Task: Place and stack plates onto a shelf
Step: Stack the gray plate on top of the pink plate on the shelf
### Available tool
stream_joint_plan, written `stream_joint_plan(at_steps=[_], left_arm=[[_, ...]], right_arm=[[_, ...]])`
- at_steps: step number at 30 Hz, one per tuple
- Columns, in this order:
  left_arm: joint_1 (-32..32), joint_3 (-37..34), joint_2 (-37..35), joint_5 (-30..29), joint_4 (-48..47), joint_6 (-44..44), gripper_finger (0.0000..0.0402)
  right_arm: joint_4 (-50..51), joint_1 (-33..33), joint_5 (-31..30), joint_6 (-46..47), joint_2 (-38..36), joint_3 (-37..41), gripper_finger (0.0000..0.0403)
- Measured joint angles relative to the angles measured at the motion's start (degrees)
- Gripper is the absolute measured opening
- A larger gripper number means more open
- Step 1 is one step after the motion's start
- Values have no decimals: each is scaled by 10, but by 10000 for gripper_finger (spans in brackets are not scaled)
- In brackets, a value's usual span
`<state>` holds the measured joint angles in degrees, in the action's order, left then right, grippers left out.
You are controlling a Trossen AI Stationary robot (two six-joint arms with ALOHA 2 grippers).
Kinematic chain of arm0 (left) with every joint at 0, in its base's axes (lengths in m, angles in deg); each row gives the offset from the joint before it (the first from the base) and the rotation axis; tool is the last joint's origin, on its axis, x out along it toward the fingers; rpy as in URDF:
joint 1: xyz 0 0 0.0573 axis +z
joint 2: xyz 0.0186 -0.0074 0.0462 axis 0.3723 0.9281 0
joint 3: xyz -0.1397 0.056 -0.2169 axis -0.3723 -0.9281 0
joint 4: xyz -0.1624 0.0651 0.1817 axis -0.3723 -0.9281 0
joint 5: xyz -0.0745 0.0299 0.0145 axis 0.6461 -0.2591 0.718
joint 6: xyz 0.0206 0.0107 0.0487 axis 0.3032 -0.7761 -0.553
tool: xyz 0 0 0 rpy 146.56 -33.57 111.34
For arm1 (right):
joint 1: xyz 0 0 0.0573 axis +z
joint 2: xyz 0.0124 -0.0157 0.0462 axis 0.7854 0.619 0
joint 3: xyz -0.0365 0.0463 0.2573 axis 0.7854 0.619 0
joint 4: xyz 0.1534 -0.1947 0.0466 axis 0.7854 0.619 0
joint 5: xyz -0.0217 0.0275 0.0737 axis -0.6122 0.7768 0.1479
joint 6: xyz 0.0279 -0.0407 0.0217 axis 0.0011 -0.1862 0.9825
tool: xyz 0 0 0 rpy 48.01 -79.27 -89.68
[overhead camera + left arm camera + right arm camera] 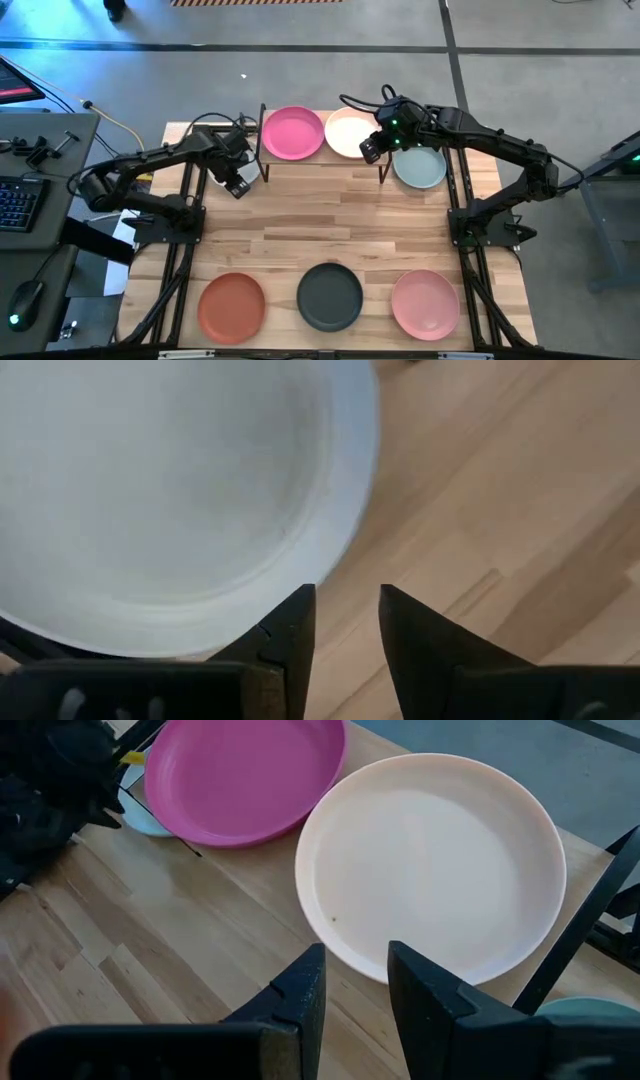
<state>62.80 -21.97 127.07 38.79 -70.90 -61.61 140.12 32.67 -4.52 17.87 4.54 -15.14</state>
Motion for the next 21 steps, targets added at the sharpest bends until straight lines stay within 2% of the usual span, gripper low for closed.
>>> stream_joint_plan(at_steps=[21], left_arm=[[-16, 3, 93, -21, 36, -30, 104]], right_arm=[[12, 0, -1, -4, 0, 0, 90]])
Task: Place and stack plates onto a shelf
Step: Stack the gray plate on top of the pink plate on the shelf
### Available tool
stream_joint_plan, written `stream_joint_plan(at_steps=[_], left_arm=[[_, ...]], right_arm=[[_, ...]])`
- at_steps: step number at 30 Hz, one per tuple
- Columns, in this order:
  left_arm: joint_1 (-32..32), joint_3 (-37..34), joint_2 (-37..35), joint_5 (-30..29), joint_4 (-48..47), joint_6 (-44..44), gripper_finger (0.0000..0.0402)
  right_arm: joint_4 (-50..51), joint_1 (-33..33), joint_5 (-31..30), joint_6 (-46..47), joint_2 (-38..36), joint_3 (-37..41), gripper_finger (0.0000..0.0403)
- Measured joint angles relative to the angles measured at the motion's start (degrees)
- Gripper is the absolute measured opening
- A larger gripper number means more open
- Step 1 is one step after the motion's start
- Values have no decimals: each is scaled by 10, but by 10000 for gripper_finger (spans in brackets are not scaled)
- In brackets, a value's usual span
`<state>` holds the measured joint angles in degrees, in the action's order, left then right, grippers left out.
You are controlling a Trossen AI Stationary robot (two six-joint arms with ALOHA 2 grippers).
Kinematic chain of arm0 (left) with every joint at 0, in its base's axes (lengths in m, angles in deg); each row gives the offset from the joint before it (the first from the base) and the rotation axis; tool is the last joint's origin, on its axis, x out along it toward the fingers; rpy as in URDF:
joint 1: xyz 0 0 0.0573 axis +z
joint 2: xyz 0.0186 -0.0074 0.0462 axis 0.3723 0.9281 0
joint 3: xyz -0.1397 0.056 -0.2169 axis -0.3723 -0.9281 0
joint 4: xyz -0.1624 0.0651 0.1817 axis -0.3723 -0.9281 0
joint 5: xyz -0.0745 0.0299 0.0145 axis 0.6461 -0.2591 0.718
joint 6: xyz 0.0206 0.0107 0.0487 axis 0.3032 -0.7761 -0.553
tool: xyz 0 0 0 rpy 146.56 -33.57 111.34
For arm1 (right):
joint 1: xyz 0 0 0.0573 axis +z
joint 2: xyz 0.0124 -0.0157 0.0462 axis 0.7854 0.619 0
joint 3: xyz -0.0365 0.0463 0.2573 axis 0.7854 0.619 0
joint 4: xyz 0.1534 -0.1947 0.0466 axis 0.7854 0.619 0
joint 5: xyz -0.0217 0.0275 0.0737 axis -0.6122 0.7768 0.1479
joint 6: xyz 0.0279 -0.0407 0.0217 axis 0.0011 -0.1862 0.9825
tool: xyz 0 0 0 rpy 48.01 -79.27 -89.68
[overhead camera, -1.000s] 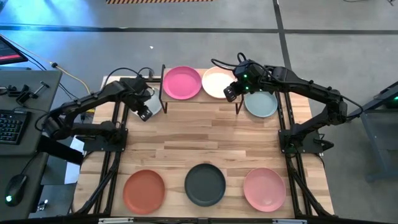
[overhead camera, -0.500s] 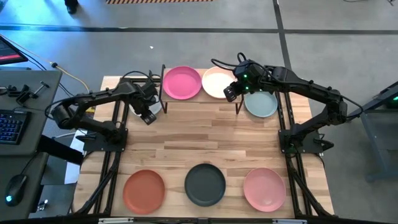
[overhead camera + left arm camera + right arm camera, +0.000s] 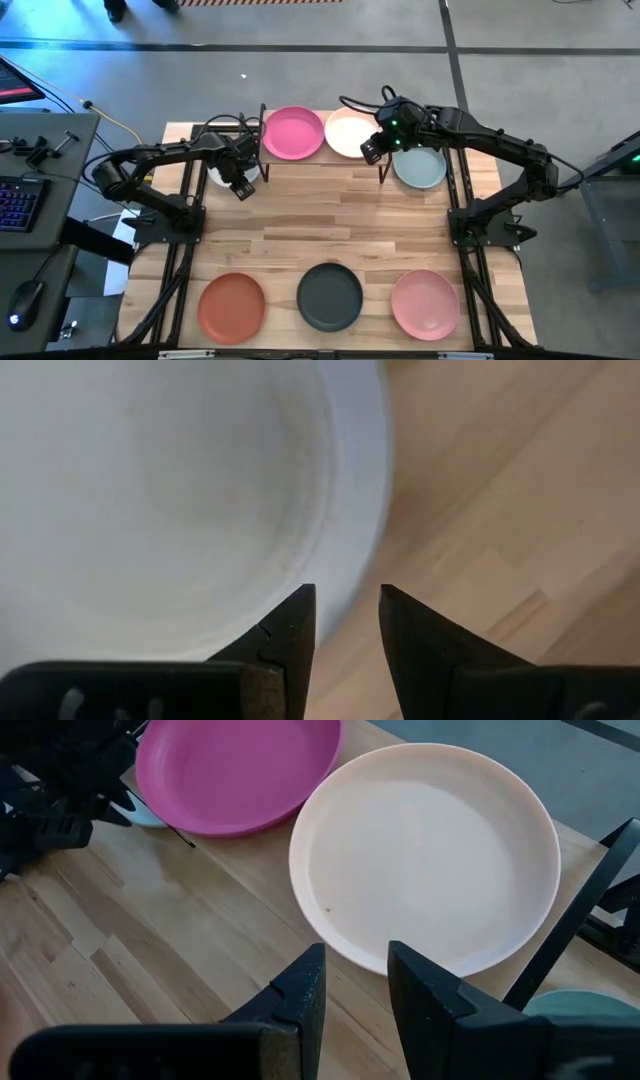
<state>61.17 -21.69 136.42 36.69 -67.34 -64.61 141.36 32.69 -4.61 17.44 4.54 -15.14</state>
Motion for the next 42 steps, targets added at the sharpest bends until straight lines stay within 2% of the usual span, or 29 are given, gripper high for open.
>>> stream_joint_plan(at_steps=[8, 14, 23, 28, 34, 37, 42], left_arm=[[-2, 0, 1, -4, -23, 2, 104], [-5, -7, -36, -6, -111, 23, 104], [7, -3, -99, -19, -95, 47, 104], [30, -3, -102, -22, -73, 141, 103], [47, -3, -102, -21, -84, 311, 103], [53, -3, -102, -19, -83, 357, 103], [72, -3, -102, -47, -82, 432, 103]], right_arm=[[0, 0, -2, 0, 0, 0, 90], [0, 0, -2, 0, 0, 0, 90], [0, 0, -2, 0, 0, 0, 90], [-1, 0, -5, 0, 0, 0, 90], [-7, -4, -6, 0, 0, 0, 90], [-6, -11, -6, -1, 0, 0, 90], [-5, -22, -6, -62, 0, 0, 90]])
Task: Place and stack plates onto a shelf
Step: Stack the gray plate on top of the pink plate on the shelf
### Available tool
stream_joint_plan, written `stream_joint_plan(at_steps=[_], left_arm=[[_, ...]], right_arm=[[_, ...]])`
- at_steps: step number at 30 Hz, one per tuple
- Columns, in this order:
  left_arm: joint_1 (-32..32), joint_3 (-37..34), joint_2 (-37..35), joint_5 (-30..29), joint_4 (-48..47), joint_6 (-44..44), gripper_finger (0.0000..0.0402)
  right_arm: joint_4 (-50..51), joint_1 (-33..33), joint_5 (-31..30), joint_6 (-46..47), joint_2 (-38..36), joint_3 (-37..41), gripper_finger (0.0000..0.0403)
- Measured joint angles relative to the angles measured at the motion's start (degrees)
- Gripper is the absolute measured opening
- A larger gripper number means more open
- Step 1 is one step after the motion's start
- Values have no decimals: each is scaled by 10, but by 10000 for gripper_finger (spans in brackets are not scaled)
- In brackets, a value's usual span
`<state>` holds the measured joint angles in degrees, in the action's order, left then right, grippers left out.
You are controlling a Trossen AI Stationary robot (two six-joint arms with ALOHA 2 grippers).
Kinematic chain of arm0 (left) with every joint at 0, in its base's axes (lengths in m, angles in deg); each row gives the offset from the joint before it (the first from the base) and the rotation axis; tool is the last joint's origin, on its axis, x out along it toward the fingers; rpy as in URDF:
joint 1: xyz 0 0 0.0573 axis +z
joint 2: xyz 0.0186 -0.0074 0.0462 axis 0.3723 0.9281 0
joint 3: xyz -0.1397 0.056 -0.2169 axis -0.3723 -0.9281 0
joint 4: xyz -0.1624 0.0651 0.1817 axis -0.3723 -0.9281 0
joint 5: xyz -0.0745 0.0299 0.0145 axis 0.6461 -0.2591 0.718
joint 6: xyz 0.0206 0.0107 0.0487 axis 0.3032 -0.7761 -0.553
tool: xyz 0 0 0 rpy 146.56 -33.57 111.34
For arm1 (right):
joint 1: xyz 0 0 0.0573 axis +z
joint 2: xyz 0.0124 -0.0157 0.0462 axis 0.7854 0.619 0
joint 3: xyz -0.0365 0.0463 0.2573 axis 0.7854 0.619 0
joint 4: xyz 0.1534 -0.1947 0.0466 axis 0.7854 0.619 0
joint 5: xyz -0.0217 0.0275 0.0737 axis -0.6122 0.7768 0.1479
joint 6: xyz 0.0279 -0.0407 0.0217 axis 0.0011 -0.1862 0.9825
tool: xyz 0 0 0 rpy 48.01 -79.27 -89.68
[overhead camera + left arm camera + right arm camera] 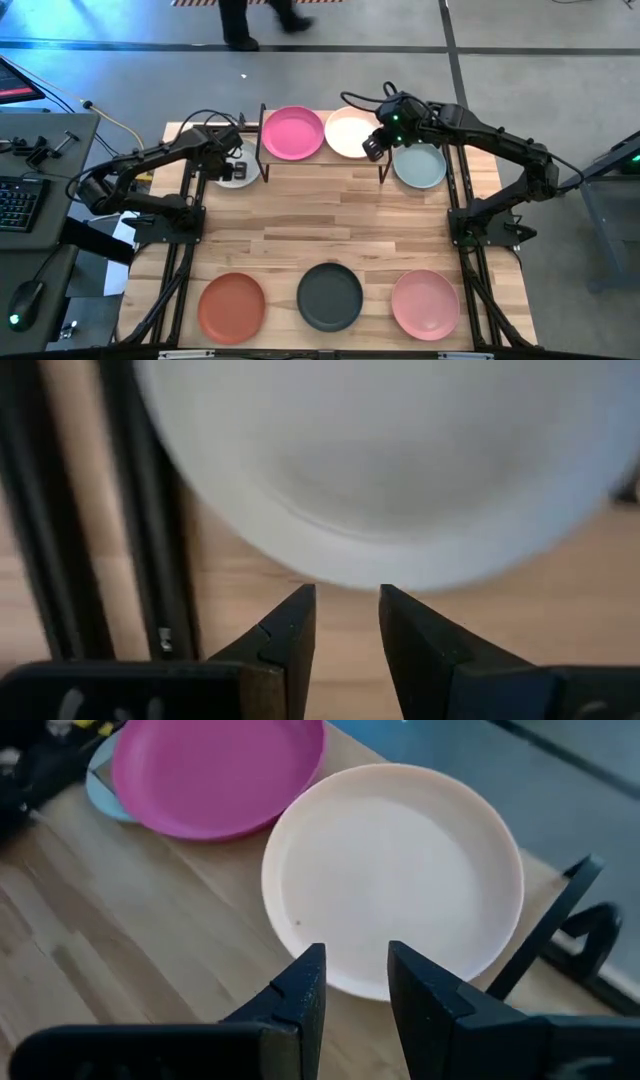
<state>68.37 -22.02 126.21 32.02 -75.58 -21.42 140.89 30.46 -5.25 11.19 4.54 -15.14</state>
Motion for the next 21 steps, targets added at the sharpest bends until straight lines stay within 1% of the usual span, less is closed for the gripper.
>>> stream_joint_plan(at_steps=[5, 10, 15, 21], left_arm=[[28, 0, 0, -37, 0, 91, 103], [58, 0, 11, -65, 0, 152, 103], [96, 0, 44, -66, 0, 155, 103], [131, 0, 84, -48, 3, 154, 103]], right_arm=[[-4, -12, 13, -69, 0, 0, 90], [-4, -12, 19, -118, 0, 0, 90], [-4, -12, 20, -163, 0, 0, 90], [-1, -12, 24, -178, 0, 0, 90]])
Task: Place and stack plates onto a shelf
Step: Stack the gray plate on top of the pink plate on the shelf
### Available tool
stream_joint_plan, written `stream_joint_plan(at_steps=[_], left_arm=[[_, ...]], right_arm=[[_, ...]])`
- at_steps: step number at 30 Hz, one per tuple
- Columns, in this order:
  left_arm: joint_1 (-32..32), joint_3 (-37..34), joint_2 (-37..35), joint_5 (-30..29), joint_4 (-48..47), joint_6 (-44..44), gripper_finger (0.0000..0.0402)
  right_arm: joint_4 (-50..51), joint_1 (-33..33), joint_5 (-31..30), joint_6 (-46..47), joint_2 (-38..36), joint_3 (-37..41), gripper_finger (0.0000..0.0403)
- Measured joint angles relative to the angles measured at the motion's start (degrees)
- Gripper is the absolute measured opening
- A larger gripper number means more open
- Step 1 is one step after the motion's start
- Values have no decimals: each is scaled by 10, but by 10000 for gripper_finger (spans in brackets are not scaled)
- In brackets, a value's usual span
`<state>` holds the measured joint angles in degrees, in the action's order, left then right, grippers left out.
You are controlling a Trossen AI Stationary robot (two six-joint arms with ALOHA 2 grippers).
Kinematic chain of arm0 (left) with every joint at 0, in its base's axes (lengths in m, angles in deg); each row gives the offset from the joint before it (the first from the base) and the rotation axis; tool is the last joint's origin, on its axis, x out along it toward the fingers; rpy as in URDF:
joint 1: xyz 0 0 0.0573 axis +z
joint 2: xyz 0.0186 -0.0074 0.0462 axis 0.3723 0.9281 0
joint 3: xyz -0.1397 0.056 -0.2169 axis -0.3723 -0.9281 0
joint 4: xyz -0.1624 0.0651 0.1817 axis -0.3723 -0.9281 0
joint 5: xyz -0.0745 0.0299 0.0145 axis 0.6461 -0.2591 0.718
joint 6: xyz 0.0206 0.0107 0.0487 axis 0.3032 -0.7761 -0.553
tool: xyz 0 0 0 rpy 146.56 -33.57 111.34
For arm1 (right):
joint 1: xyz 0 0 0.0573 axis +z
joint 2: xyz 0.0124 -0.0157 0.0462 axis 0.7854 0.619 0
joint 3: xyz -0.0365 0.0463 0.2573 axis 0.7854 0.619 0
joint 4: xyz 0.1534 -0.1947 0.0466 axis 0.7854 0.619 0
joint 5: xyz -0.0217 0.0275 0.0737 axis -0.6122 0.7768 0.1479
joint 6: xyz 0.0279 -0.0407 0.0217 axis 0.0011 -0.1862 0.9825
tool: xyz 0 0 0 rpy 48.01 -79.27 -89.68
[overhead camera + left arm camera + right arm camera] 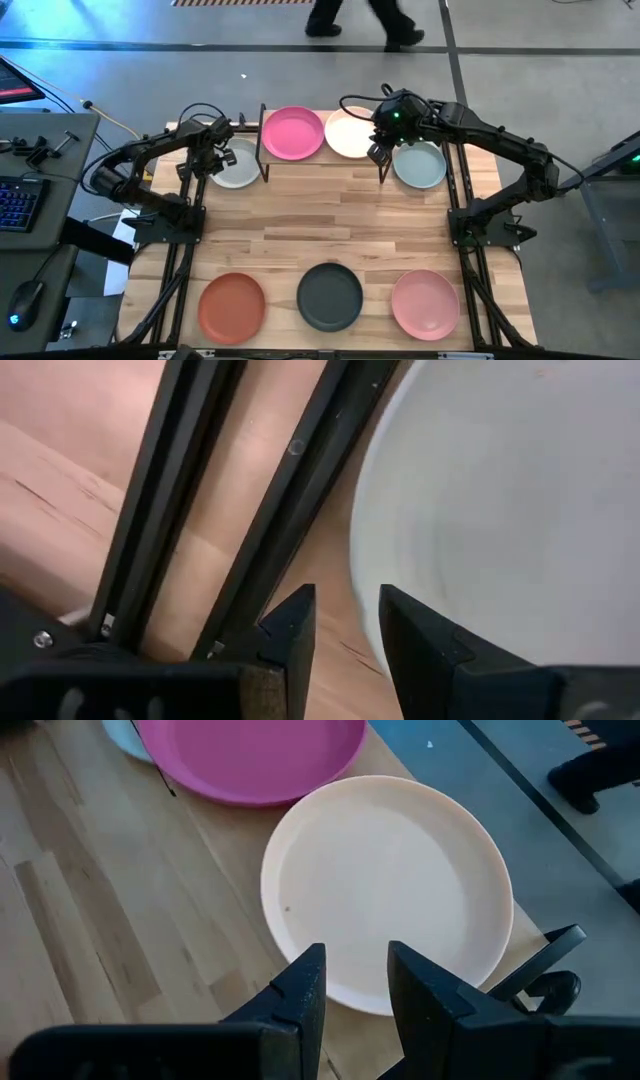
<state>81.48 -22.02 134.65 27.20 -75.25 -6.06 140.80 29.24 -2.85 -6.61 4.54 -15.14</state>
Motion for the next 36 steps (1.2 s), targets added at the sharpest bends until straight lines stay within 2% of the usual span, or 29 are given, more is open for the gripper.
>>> stream_joint_plan(at_steps=[5, 25, 36], left_arm=[[20, 0, 19, 25, 27, -21, 103], [34, 2, 97, 38, 70, -59, 102], [42, 2, 92, 36, 68, -115, 28]], right_arm=[[1, 0, 0, -14, 0, 0, 90], [2, 0, 9, -25, 0, 0, 90], [-8, 0, 8, -26, 0, 0, 90]])
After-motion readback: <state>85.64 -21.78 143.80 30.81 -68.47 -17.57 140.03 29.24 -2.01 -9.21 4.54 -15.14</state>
